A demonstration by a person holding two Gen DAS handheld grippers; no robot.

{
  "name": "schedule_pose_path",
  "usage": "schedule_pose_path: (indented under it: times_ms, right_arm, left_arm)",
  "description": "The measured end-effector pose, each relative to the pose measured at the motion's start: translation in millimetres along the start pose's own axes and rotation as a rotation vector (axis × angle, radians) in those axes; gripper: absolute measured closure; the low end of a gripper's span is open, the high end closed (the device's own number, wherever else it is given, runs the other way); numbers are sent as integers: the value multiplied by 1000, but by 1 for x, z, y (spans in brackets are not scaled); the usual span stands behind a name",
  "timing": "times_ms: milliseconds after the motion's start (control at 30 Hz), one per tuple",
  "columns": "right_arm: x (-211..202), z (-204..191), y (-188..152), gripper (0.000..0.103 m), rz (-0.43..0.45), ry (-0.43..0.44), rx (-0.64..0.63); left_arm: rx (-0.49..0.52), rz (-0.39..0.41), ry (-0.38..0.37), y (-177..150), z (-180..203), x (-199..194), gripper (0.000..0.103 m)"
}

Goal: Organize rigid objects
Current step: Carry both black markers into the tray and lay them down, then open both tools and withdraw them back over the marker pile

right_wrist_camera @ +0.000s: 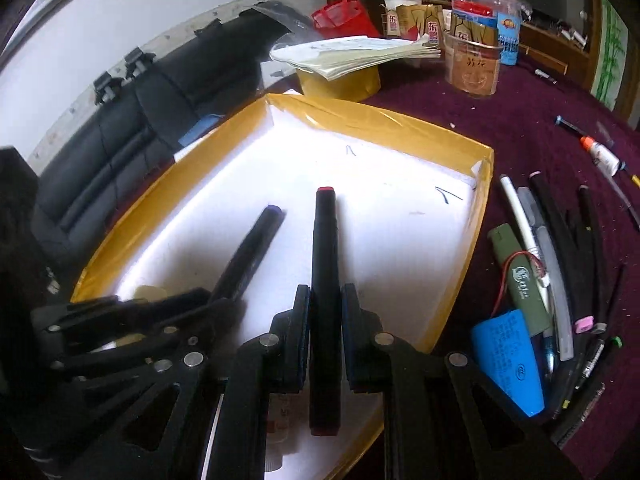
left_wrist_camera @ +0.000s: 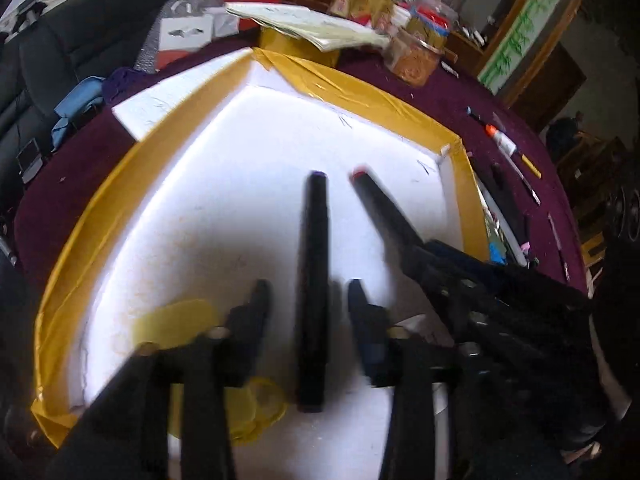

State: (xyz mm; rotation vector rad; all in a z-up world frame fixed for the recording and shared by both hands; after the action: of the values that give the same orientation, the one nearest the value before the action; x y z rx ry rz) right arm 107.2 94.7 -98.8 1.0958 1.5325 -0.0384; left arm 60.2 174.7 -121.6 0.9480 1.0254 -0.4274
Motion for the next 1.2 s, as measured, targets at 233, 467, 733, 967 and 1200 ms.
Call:
schedule_pose_path:
  times_ms: [233,467,733,967,1200]
  right_arm:
    - [-65,4,-15,72,151,192,103]
    - [-139,66,-60,72,262,204,243]
    - [-138,155,-104,72,177,34,484]
    - [-114,143,-111,82,58,-33,468]
    - [-96,125,-94,82,7,-180,429]
  left_arm:
    - [-26,81,-42,-2,5,-31,47]
    - [106,158,-162,-20,80,-71,43]
    - [253,87,-228,-51,151,-65,43]
    - [271,59,-200,-64,153,-62,43]
    - [259,42,-204,-67,150,-58,43]
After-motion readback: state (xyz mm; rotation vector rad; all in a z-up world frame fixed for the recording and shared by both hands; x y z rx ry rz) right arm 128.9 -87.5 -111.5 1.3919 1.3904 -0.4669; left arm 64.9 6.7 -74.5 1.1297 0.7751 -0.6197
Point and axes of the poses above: each gripper's, at about its wrist camera, not at the fingertips, and x roughly the way its jaws point, z to its right, y to its top, the point moved 10 cm from there along x, roughly the way its jaws point, and after that the axes turned 4 degrees about y, right-handed, at the moved point
